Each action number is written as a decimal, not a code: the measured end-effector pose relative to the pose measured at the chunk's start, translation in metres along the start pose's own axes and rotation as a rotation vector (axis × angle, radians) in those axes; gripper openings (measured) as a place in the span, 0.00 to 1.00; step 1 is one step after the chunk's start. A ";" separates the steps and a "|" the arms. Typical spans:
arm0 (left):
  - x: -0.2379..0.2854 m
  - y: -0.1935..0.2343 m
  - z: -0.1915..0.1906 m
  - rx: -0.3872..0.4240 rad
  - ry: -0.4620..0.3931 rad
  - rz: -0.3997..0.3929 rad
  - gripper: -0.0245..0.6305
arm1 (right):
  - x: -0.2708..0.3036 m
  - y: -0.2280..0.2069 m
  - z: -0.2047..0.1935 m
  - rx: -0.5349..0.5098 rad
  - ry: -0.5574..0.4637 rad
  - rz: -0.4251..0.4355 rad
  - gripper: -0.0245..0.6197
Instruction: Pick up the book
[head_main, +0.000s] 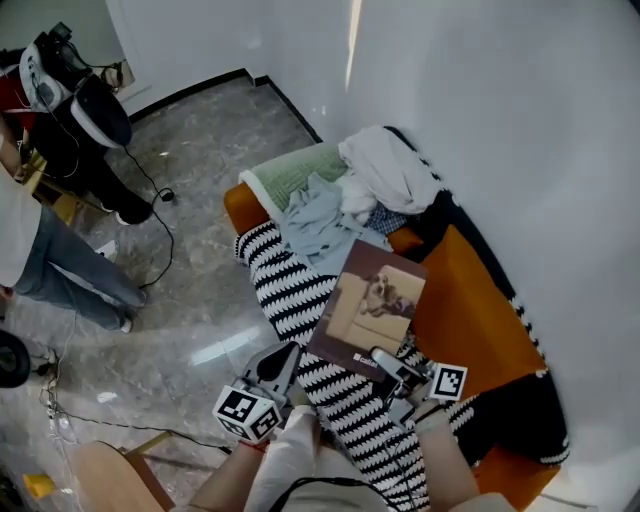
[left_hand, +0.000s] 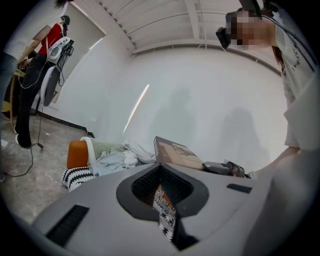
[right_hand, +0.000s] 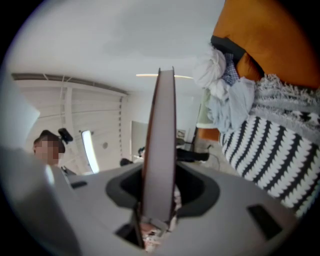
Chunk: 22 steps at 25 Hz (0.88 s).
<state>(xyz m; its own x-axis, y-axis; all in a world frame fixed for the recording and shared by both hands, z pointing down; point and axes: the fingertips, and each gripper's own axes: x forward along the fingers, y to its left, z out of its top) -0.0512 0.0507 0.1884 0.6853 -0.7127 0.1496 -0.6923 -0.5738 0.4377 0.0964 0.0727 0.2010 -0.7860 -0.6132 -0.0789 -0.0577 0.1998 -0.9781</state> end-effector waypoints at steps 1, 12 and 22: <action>-0.002 -0.002 0.004 0.003 -0.004 0.000 0.07 | 0.001 0.005 -0.001 -0.002 0.002 0.002 0.30; -0.031 -0.010 0.046 0.038 -0.047 0.024 0.07 | 0.010 0.055 -0.014 -0.029 0.029 0.043 0.30; -0.057 -0.013 0.072 0.070 -0.098 0.056 0.07 | 0.016 0.087 -0.027 -0.034 0.026 0.068 0.30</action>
<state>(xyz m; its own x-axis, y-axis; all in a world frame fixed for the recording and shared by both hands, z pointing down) -0.0981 0.0695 0.1102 0.6218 -0.7787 0.0835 -0.7455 -0.5559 0.3678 0.0621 0.1006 0.1197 -0.8047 -0.5771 -0.1394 -0.0240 0.2662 -0.9636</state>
